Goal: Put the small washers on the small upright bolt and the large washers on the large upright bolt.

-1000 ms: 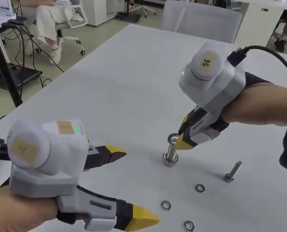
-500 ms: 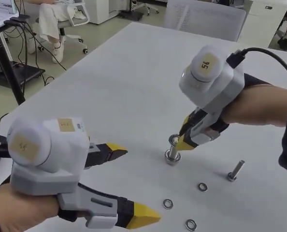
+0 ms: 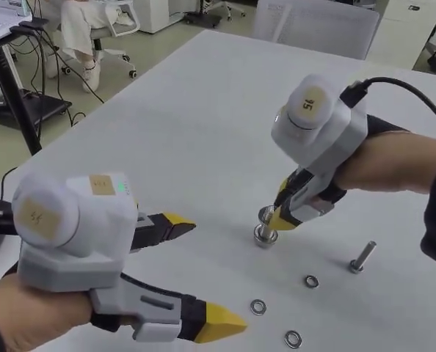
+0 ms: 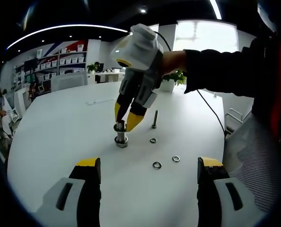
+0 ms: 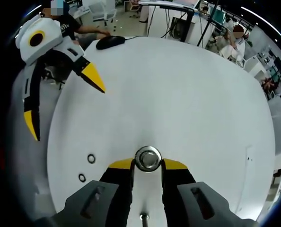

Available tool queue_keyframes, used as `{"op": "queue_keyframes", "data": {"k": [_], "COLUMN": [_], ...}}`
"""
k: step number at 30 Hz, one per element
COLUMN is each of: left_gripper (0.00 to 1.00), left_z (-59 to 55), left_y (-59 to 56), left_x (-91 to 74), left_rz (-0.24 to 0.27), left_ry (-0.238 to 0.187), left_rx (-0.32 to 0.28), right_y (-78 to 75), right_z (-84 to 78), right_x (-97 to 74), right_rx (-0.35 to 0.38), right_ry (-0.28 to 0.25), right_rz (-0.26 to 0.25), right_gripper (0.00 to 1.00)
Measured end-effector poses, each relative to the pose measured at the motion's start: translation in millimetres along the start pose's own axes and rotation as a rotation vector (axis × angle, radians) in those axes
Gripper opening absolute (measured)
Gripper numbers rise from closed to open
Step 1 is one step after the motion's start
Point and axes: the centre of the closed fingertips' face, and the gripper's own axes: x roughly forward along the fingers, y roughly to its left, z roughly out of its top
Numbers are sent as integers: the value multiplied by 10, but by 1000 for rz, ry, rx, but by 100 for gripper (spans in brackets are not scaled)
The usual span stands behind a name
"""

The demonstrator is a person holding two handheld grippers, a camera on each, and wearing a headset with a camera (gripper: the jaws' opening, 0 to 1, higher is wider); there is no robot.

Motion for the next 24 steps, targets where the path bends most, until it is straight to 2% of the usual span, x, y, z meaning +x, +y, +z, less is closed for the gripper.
{"op": "queue_keyframes", "data": {"k": [9,24], "left_gripper": [84,84], "left_z": [-7,-28], "left_y": [9,21], "left_x": [-5,-8], "left_rz": [5,8], "left_ry": [0,3], "left_rx": [-4,-9], "right_y": [17,56], "right_z": [-36,-73], "right_x": [135,270], "right_rx": [4,15], "right_ry": [21,19], "right_rz": [17,26], "right_gripper": [24,24]}}
